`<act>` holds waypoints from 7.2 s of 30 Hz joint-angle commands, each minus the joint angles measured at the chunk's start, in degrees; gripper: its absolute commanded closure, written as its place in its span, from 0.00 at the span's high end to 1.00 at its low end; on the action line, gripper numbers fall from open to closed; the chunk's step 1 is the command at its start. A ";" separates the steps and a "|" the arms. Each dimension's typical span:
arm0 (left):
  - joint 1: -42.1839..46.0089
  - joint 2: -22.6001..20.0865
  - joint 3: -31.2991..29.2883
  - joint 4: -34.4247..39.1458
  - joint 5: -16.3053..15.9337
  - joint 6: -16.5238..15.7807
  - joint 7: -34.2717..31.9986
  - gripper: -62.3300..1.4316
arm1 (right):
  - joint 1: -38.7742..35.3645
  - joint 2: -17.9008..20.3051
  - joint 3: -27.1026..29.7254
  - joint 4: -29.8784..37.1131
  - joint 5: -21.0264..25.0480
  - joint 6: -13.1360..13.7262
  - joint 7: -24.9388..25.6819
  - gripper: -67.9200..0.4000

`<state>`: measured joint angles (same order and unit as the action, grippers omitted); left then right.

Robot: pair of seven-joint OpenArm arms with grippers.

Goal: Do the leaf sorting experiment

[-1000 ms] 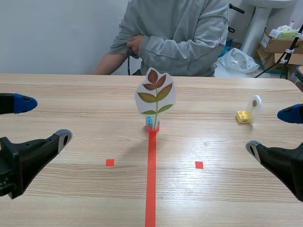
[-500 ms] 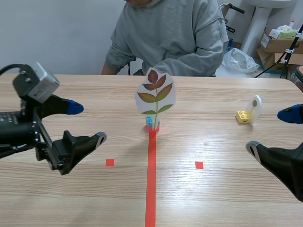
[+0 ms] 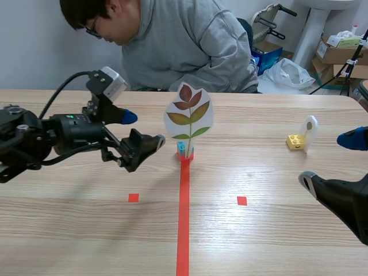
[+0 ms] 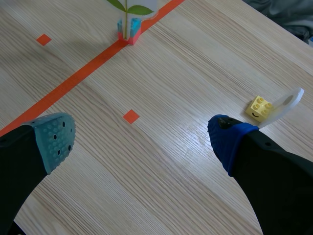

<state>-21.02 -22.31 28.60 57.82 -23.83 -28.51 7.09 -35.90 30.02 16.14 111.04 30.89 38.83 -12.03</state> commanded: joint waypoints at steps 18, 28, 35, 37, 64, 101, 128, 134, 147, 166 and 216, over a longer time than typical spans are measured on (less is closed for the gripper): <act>-4.72 14.97 1.33 -5.01 13.81 3.78 -1.22 0.94 | 0.68 0.76 0.31 0.02 0.37 0.02 0.83 0.81; -4.70 15.87 1.33 -5.38 16.22 7.45 -1.27 0.79 | 0.68 0.74 0.31 0.02 0.39 0.02 0.83 0.81; -4.70 15.91 1.33 -5.38 16.24 7.87 -1.27 0.45 | 0.68 0.74 0.31 0.02 0.39 0.02 0.83 0.81; -4.70 15.91 1.33 -5.38 16.24 7.87 -1.29 0.37 | 0.68 0.74 0.31 0.02 0.39 0.02 0.83 0.81; 2.58 12.83 -11.65 5.40 13.09 -0.48 1.92 0.09 | 0.68 0.76 0.31 0.02 0.37 0.02 0.81 0.81; -13.42 2.60 -29.59 -26.12 15.58 20.44 -3.15 0.09 | 0.68 0.74 0.31 0.02 0.39 0.02 0.83 0.81; -2.95 -1.70 -29.57 -5.68 13.33 17.99 -1.99 0.96 | 0.68 0.74 0.31 0.02 0.39 0.02 0.83 0.81; 13.18 -7.48 -29.57 16.85 9.20 15.32 0.11 0.96 | 0.68 0.74 0.31 0.02 0.39 0.02 0.83 0.81; 49.51 -13.75 -29.57 53.27 9.51 15.23 1.55 0.96 | 0.68 0.79 0.31 0.02 0.37 0.02 0.79 0.81; 62.10 -12.63 -29.59 59.71 9.88 15.28 1.92 0.96 | 0.66 0.76 0.31 0.02 0.37 0.02 0.79 0.81; 62.10 -9.77 -29.57 59.67 9.88 15.23 3.10 0.96 | 0.66 0.76 0.31 0.02 0.39 0.02 -0.92 0.81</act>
<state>41.10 -32.23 -0.58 117.34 -13.72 -13.54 11.00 -35.90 30.02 16.12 111.00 30.89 38.83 -13.80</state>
